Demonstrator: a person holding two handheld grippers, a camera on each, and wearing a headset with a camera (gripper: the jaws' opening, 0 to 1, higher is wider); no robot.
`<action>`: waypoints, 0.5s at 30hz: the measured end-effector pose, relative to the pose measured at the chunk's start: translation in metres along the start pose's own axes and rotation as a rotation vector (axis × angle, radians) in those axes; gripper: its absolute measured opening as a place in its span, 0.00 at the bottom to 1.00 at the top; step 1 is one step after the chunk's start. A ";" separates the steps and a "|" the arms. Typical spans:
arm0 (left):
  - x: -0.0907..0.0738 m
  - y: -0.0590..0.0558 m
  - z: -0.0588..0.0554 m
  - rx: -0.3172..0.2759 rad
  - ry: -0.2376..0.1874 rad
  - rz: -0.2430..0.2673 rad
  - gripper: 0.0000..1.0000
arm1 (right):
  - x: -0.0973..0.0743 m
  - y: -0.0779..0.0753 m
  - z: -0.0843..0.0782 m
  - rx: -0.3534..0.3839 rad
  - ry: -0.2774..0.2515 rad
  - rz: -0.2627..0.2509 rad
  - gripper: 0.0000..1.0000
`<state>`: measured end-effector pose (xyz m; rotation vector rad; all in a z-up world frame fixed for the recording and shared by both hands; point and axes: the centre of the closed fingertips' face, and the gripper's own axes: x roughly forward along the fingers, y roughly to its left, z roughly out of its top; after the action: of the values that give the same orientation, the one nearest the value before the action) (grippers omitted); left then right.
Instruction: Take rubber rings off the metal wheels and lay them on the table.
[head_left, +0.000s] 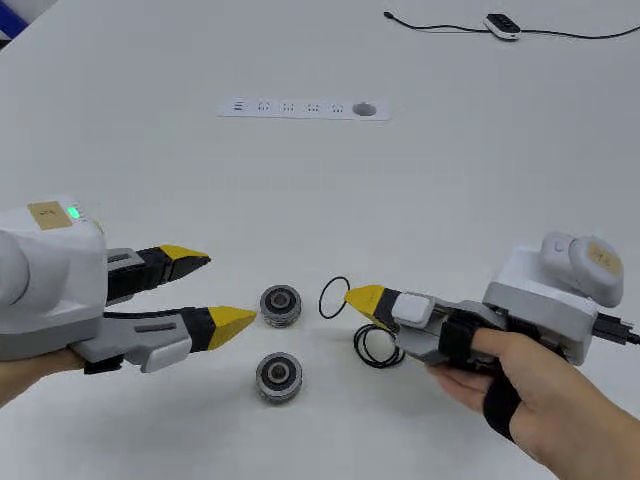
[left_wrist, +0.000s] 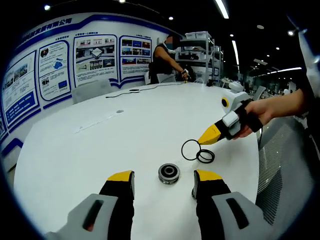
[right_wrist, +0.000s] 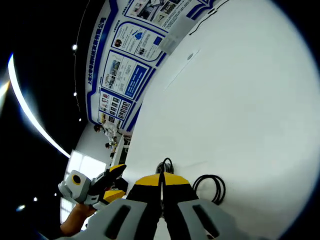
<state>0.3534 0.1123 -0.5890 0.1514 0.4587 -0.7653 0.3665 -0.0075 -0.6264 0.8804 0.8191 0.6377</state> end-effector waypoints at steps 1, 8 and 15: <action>-0.001 -0.001 0.001 -0.005 -0.012 -0.004 0.52 | -0.002 -0.002 -0.001 0.004 -0.001 -0.004 0.02; -0.007 -0.006 0.002 -0.007 -0.024 -0.014 0.62 | -0.020 -0.016 -0.006 0.045 -0.020 -0.030 0.02; -0.012 -0.007 0.001 -0.010 -0.025 0.005 0.62 | -0.029 -0.025 -0.010 0.069 -0.034 -0.051 0.02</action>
<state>0.3412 0.1147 -0.5828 0.1334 0.4384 -0.7591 0.3466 -0.0380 -0.6412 0.9277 0.8344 0.5510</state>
